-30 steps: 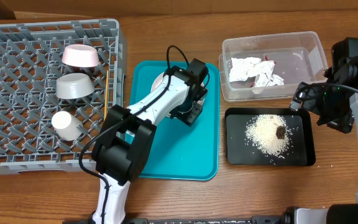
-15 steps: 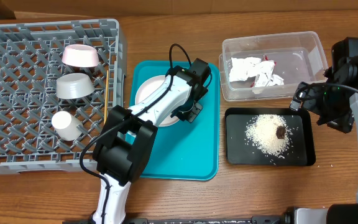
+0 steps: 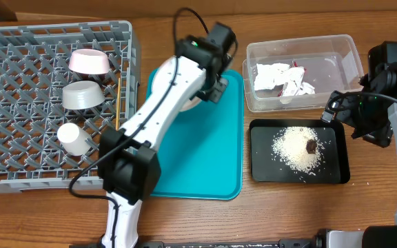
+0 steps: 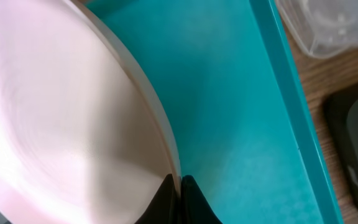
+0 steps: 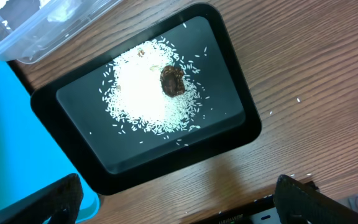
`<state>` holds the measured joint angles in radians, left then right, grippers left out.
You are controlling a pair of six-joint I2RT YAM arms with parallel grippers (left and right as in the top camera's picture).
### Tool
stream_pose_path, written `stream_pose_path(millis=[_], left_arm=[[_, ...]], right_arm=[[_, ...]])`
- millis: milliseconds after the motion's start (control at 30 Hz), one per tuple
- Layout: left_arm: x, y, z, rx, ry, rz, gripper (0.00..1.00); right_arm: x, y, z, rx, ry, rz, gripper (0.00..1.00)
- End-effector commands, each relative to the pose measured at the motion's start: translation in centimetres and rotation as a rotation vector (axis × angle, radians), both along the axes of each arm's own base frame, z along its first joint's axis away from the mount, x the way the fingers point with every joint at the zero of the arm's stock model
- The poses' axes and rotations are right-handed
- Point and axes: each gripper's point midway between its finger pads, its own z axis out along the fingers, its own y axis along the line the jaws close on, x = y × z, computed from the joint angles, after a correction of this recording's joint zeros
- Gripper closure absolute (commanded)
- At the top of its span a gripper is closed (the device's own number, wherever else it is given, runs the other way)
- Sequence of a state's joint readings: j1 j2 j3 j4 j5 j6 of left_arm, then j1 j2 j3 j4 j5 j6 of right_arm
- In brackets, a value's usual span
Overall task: Sort waste into correct bins and load items into the dishwasher
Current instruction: 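Lift the white plate and stand it upright in the dish rack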
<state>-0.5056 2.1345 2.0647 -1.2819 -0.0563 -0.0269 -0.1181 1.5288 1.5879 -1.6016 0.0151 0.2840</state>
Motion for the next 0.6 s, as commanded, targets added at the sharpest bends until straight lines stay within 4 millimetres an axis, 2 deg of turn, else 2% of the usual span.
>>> stream_pose_path(millis=[0, 133, 267, 400, 567], left_arm=[[1.5, 3.0, 7.7, -0.132, -0.126, 0.101, 0.96], [1.4, 5.2, 11.3, -0.306, -0.13, 0.091, 0.96], [1.5, 7.1, 13.0, -0.471, -0.11, 0.076, 0.96], [1.7, 8.8, 13.4, -0.604, -0.079, 0.049, 0.96], [2.6, 12.3, 12.5, -0.664, -0.051, 0.119, 0.96]], right_arm=[[0.3, -0.3, 0.9, -0.014, -0.034, -0.002, 0.0], [0.3, -0.3, 0.9, -0.014, -0.034, -0.002, 0.0], [0.3, -0.3, 0.9, -0.014, -0.034, -0.002, 0.0], [0.3, -0.3, 0.9, -0.014, -0.034, -0.002, 0.0], [0.3, -0.3, 0.9, -0.014, -0.034, -0.003, 0.0]])
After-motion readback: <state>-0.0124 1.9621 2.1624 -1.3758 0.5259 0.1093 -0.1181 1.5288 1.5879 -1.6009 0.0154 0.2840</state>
